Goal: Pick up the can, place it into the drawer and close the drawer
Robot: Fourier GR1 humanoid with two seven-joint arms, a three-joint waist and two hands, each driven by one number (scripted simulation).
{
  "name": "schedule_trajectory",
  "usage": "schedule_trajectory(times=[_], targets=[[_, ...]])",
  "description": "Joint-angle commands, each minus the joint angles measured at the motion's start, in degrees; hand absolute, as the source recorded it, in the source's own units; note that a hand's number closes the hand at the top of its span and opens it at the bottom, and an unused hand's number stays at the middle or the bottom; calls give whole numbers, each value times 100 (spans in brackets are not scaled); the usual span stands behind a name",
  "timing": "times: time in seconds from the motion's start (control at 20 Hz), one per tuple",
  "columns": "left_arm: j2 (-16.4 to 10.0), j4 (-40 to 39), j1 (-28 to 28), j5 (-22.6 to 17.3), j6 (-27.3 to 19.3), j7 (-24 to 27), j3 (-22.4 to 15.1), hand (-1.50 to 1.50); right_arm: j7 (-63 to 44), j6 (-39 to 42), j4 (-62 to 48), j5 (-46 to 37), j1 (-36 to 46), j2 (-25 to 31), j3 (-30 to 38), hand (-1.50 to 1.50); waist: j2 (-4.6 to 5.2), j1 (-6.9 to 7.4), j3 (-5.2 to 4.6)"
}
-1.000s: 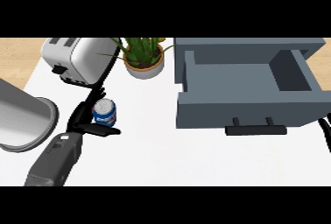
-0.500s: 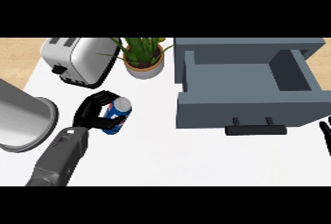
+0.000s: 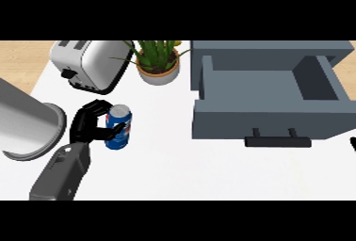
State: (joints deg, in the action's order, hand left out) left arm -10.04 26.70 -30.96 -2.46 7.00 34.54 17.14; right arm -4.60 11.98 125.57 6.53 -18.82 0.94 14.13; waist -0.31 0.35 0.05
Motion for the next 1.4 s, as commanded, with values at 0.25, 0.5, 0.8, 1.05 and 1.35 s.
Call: schedule_trajectory(times=[0.25,0.5,0.8,1.05,1.35], targets=[[502,3020,1084,-311,-573,-1442,-475,150,-60,141,307,122,-296,-69,131,-150,-12,11,2],[906,4355,1301,-46,-926,-2305,-1140,150,-220,58,97,237,101,119,280,-150,-4,16,2],[997,5072,634,173,-1558,-3307,-1800,150,-49,65,42,99,53,11,125,-150,17,-58,-2],[1001,5677,274,199,-2000,-4219,-2307,150,-137,-7,-2,177,153,114,283,-150,19,-61,-3],[1003,5430,-682,255,-2894,-4844,-3073,150,-340,-130,130,195,402,154,318,-150,22,-91,-3]])
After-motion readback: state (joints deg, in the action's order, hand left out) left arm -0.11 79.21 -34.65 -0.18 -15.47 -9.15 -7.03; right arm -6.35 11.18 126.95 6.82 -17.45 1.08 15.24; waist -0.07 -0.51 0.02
